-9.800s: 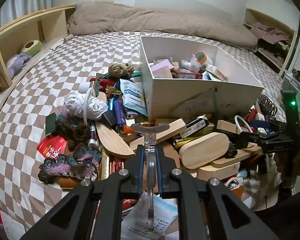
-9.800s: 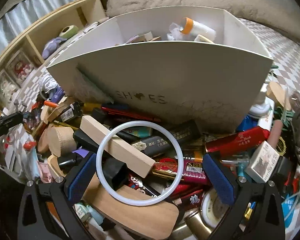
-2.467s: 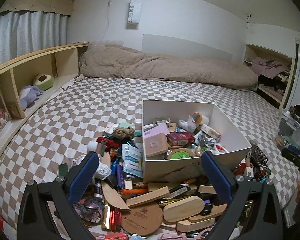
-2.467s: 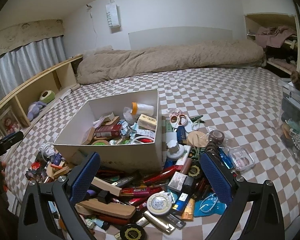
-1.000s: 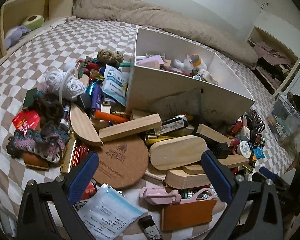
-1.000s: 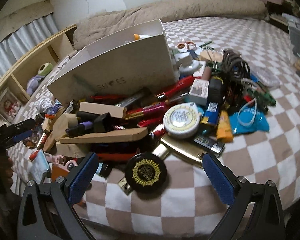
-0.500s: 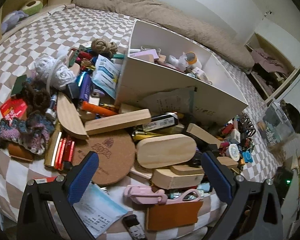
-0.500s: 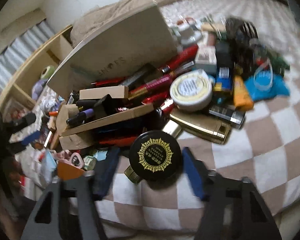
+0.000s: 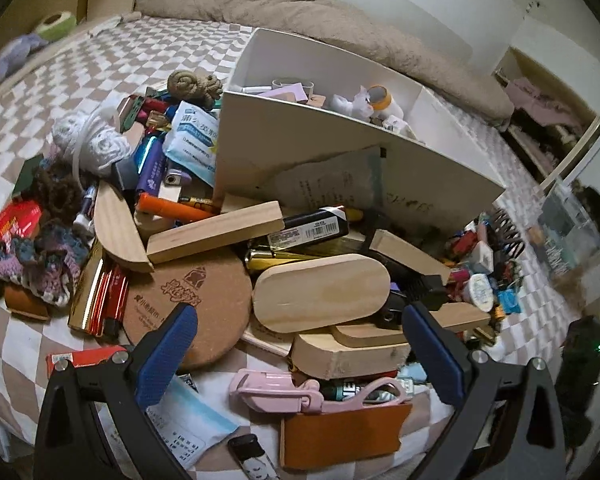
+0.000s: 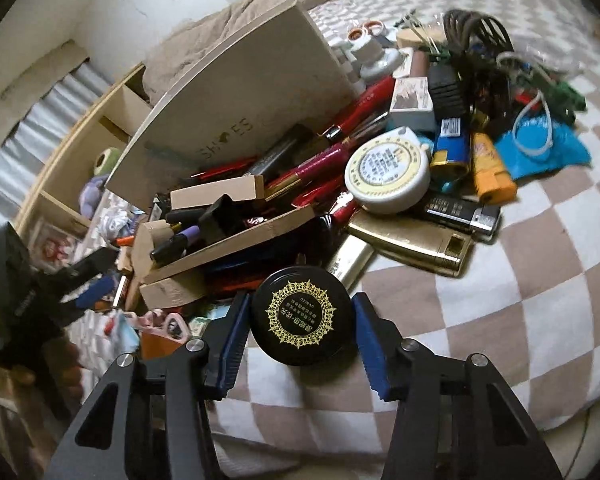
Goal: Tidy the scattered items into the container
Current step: 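Lower the right tool onto the black round tin and grasp it, then grasp the oval wooden piece with the left tool while the right tool holds the tin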
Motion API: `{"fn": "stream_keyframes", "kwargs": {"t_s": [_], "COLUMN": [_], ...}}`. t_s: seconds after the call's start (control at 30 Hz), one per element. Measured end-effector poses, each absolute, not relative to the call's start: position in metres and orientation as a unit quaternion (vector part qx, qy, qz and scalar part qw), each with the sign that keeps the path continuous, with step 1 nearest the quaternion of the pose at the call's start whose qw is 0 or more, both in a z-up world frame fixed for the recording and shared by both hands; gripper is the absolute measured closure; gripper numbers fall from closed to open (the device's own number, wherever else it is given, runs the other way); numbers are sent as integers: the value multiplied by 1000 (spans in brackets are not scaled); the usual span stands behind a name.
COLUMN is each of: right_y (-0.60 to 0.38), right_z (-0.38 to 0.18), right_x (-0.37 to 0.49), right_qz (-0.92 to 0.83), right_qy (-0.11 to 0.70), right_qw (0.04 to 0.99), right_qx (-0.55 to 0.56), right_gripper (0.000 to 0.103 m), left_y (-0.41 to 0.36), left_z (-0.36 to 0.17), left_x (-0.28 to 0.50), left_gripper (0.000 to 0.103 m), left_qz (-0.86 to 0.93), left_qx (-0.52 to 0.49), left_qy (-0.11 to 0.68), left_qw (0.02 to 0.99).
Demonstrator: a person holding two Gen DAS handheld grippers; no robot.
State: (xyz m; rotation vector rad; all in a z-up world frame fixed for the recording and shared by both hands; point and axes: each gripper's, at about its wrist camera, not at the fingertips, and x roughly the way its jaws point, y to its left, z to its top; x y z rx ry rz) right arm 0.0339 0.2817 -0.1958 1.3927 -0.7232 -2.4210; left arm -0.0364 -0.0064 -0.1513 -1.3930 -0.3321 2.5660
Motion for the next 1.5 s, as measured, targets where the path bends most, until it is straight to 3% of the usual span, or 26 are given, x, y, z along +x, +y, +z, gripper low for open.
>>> {"fn": "stream_keyframes", "kwargs": {"t_s": [0.73,0.93,1.5], "right_y": [280,280,280], "right_z": [-196,-196,-195], "right_x": [33,33,33], "right_qz": [-836,-837,-841], "right_qy": [-233,-232,-226], "right_qw": [123,123,120], "right_qx": [481,480,476], "right_gripper": [51,51,51], "left_y": [21,26,23], "left_z": [-169,-169,-157], "left_x": [-73,-67,-53], "left_gripper": [0,14,14], "left_qz": [859,872,880], "left_qx": [-494,-477,-461], "left_qy": [-130,-97,-94], "left_qw": [45,51,70]}}
